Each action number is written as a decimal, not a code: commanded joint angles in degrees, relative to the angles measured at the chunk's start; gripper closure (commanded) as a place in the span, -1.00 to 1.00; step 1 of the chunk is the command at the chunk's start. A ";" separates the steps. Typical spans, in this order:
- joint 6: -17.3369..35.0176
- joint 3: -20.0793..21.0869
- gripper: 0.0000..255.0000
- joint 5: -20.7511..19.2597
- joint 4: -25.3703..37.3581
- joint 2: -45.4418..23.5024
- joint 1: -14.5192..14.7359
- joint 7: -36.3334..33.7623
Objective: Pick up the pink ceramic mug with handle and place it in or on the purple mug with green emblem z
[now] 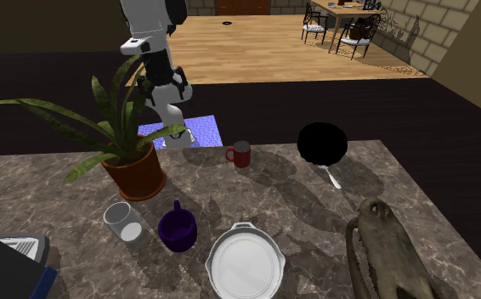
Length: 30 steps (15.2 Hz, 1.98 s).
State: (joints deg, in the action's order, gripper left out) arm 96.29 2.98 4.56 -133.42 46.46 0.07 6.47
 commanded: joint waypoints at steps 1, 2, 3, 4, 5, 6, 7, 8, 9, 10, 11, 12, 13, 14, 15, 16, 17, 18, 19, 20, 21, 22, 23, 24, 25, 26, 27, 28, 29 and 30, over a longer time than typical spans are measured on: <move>0.00 0.00 -1.00 0.00 0.00 0.00 0.00 0.00; 1.09 0.90 -1.00 0.48 -0.93 -0.51 0.38 -0.61; 2.19 1.81 -1.00 0.97 -1.80 -1.07 0.77 -1.22; 3.31 2.72 -1.00 1.46 -2.63 -1.70 1.16 -1.82; 4.44 3.64 -1.00 1.95 -3.40 -2.39 1.55 -2.43; 5.58 4.56 -1.00 2.43 -4.12 -3.14 1.96 -3.04; 6.74 5.49 -1.00 2.91 -4.79 -3.96 2.36 -3.64; 7.91 6.41 -1.00 3.37 -5.40 -4.84 2.78 -4.25; 9.10 7.35 -1.00 3.83 -5.96 -5.78 3.18 -4.86; 10.29 8.29 -1.00 4.28 -6.47 -6.79 3.57 -5.47; 11.50 9.24 -1.00 4.71 -6.91 -7.86 3.95 -6.08; 12.71 10.18 -1.00 5.12 -7.31 -9.00 4.34 -6.69; 13.94 11.13 -1.00 5.51 -7.64 -10.20 4.71 -7.31; 15.17 12.09 -1.00 5.87 -7.92 -11.47 5.07 -7.94; 16.41 13.06 -1.00 6.21 -8.14 -12.79 5.40 -8.57; 17.66 14.02 -1.00 6.51 -8.30 -14.18 5.72 -9.21; 18.90 15.00 -1.00 6.78 -8.40 -15.63 6.02 -9.86; 20.15 15.98 -1.00 7.00 -8.45 -17.14 6.30 -10.52; 21.40 16.95 -1.00 7.17 -8.44 -18.71 6.57 -11.21; 22.64 17.93 -1.00 7.28 -8.36 -20.34 6.81 -11.91; 23.88 18.90 -1.00 7.33 -8.24 -22.02 7.03 -12.65; 25.12 19.88 -1.00 7.31 -8.05 -23.76 7.23 -13.41; 26.34 20.86 -1.00 7.21 -7.80 -25.56 7.41 -14.20; 27.55 21.82 -1.00 7.02 -7.50 -27.41 7.57 -15.04; 28.71 22.73 -1.00 6.75 -7.16 -29.25 7.72 -15.89; 29.57 22.88 -1.00 6.68 -7.59 -29.70 7.71 -15.97; 30.44 23.03 -1.00 6.61 -8.01 -30.16 7.70 -16.07; 31.32 23.19 -1.00 6.53 -8.42 -30.64 7.67 -16.16; 32.20 23.34 -1.00 6.44 -8.82 -31.14 7.65 -16.27; 33.08 23.50 -1.00 6.33 -9.20 -31.66 7.62 -16.38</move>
State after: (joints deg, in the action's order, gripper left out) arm 128.45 26.32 11.06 -142.38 15.48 7.77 -9.82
